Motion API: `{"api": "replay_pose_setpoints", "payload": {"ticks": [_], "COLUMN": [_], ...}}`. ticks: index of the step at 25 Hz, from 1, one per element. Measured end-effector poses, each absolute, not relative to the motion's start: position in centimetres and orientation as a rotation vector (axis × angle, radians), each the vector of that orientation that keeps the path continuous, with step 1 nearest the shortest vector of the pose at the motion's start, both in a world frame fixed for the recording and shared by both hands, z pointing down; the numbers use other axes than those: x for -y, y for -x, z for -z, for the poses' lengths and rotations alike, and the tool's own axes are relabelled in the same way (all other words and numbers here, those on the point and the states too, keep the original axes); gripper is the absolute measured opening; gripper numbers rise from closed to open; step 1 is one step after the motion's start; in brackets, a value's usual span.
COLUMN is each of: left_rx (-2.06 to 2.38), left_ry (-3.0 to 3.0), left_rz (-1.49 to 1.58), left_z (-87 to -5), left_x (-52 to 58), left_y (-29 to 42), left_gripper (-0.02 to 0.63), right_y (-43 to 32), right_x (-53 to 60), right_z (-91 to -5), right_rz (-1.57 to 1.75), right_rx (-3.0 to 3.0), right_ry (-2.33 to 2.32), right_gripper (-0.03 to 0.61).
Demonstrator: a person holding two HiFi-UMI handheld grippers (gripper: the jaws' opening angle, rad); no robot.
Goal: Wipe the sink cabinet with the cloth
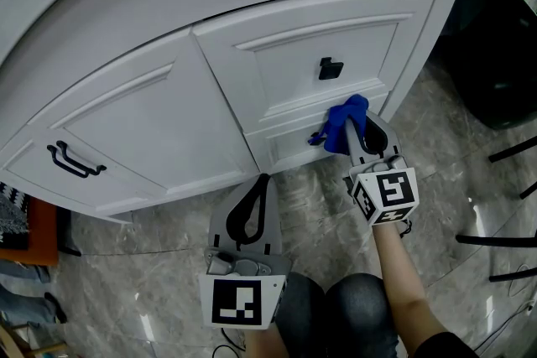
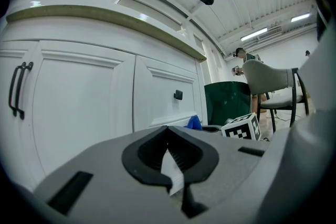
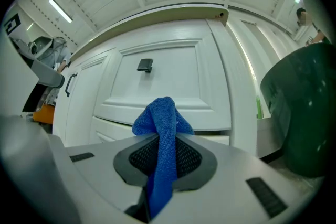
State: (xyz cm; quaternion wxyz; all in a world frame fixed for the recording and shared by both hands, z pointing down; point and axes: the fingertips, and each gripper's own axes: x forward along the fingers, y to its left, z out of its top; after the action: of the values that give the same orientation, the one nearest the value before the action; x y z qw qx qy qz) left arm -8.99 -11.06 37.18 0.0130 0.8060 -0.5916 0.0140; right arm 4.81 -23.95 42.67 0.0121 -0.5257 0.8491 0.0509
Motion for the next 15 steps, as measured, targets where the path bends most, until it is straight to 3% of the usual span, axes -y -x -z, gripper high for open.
{"api": "replay_pose_setpoints", "payload": {"ticks": [15], "left_rx": [1.832], "left_ry": [-2.530], "left_rz": [-0.059], "left_z": [-37.2], "left_x": [11.2], "left_y": [8.1], "left_gripper": [0.005], "right_y": [-12.3], "right_x": [26.3], "right_z": [-42.9], "right_rz": [-0.045], "right_rx": [-2.451], "right_ry": [1.854], "right_gripper": [0.057]}}
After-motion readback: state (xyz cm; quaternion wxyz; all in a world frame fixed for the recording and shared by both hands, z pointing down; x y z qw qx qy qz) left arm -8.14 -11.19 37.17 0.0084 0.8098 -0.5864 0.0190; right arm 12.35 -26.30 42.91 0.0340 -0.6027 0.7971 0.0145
